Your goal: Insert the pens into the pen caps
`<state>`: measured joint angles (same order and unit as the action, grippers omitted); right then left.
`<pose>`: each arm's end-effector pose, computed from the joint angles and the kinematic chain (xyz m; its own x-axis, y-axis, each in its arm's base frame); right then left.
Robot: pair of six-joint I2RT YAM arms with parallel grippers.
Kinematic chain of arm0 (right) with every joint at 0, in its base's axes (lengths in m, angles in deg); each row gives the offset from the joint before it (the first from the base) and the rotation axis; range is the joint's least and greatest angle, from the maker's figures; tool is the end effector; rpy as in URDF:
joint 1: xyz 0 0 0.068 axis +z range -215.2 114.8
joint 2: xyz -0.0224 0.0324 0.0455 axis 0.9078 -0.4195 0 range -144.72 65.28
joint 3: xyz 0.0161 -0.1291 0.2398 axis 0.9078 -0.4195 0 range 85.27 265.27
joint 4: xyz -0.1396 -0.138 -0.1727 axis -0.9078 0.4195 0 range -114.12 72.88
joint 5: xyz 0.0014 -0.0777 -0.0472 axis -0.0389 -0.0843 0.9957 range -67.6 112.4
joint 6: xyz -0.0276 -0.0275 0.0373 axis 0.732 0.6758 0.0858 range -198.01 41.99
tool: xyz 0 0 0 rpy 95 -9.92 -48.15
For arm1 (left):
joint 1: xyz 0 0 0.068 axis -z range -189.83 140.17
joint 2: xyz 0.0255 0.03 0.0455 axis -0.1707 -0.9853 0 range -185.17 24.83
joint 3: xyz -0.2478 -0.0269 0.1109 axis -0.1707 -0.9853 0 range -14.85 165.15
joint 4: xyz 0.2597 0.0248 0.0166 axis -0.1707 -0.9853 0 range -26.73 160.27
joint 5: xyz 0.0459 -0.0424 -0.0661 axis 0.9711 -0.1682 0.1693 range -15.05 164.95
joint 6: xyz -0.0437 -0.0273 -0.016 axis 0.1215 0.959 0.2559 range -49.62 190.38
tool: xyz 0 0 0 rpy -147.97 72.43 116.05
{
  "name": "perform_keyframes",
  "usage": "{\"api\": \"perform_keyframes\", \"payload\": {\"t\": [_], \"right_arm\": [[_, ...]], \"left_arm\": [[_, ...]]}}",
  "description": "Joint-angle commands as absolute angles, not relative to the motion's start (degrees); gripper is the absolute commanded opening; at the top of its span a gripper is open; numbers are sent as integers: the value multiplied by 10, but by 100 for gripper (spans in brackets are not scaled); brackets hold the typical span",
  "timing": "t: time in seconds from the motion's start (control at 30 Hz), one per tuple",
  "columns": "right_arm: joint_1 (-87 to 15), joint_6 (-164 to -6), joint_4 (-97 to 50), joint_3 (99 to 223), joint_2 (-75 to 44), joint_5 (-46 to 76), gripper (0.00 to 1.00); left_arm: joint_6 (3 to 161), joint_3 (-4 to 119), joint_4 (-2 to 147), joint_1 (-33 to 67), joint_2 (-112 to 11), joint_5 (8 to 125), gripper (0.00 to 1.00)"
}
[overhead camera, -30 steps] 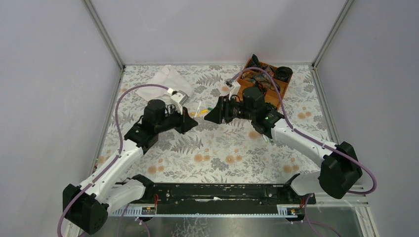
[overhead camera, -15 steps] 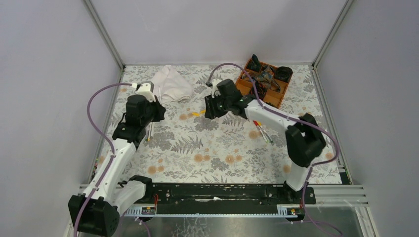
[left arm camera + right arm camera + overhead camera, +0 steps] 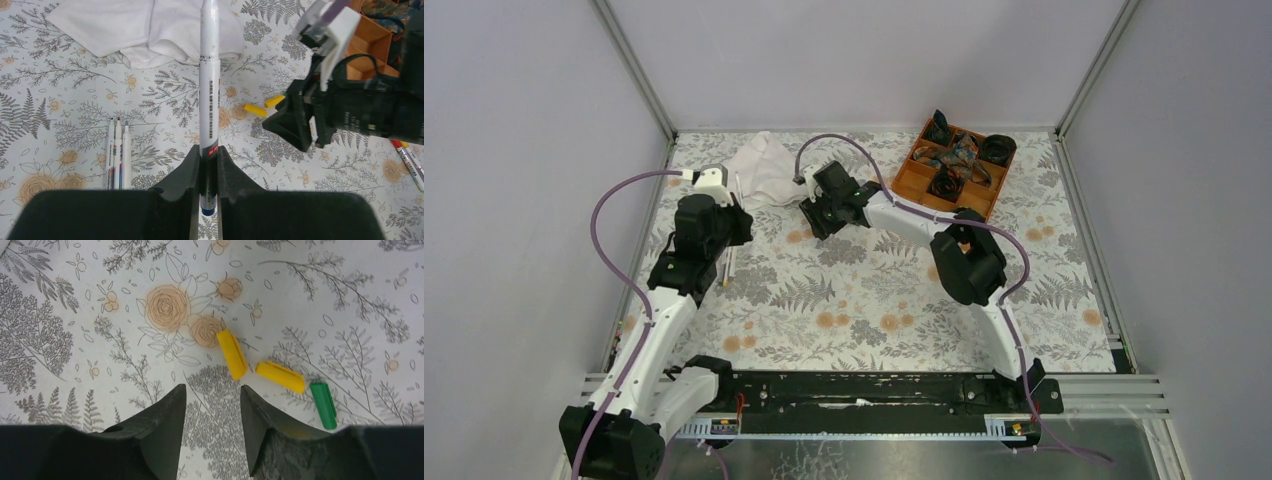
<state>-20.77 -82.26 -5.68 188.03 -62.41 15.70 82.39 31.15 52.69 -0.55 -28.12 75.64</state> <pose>0.3601 0.3589 0.1985 -0.5451 -0.4312 -0.7190 -0.7173 0.6838 0.1337 0.2084 -0.0337 0.3086 -0.4321 -0.1402 -0.8908 0.0619 0.9809 -0.1844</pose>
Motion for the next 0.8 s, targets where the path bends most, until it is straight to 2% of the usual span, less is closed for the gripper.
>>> {"api": "perform_keyframes", "payload": {"t": [0.0,0.5,0.6,0.77], "right_arm": [[-200,-782,-36,1948,-657,174,51],[-192,-732,11,2056,-755,214,53],[-190,-728,18,2061,-764,218,49],[-182,-729,18,2033,-749,235,34]], "left_arm": [[829,319,537,-9,-270,773,0],[830,319,537,-9,-265,768,0],[830,318,537,-9,-265,768,0],[830,320,537,-9,-265,767,0]]}}
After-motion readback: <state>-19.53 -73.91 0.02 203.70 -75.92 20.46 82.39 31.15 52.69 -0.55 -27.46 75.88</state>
